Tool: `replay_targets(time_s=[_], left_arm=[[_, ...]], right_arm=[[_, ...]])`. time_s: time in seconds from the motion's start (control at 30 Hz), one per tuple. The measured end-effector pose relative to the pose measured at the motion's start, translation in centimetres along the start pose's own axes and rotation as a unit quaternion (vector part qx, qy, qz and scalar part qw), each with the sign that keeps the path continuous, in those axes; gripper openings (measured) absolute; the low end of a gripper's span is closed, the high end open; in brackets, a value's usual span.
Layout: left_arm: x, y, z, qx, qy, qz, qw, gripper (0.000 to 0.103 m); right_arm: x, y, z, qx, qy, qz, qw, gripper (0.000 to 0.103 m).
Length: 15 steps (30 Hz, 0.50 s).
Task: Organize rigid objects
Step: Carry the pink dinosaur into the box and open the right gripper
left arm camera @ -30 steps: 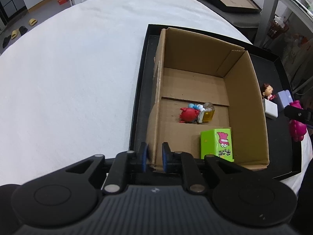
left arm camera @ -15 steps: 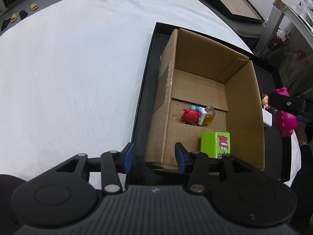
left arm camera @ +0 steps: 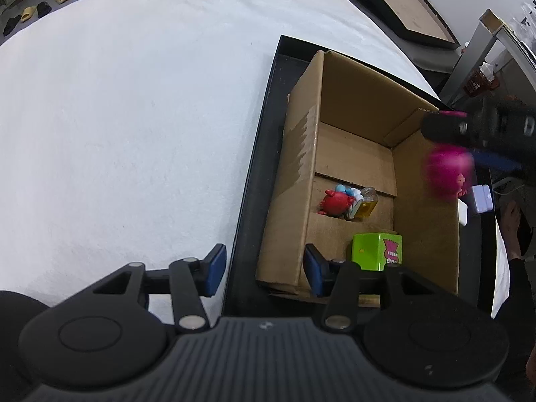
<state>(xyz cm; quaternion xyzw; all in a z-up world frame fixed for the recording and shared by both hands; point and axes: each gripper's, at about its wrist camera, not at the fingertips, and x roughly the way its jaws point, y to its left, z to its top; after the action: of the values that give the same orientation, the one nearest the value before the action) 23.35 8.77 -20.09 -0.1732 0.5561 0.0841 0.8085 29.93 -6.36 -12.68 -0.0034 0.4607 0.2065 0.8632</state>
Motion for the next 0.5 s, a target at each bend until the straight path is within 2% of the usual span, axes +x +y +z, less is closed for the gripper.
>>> replay_targets(time_s=[0.07, 0.5], left_arm=[[0.1, 0.0, 0.0, 0.0, 0.001, 0.0, 1.0, 0.049], [-0.3, -0.3, 0.1, 0.003, -0.003, 0.004, 1.0, 0.049]], right_arm=[[-0.1, 0.2, 0.3, 0.0, -0.003, 0.012, 1.0, 0.059], [-0.6, -0.8, -0.7, 0.014, 0.006, 0.012, 1.0, 0.059]])
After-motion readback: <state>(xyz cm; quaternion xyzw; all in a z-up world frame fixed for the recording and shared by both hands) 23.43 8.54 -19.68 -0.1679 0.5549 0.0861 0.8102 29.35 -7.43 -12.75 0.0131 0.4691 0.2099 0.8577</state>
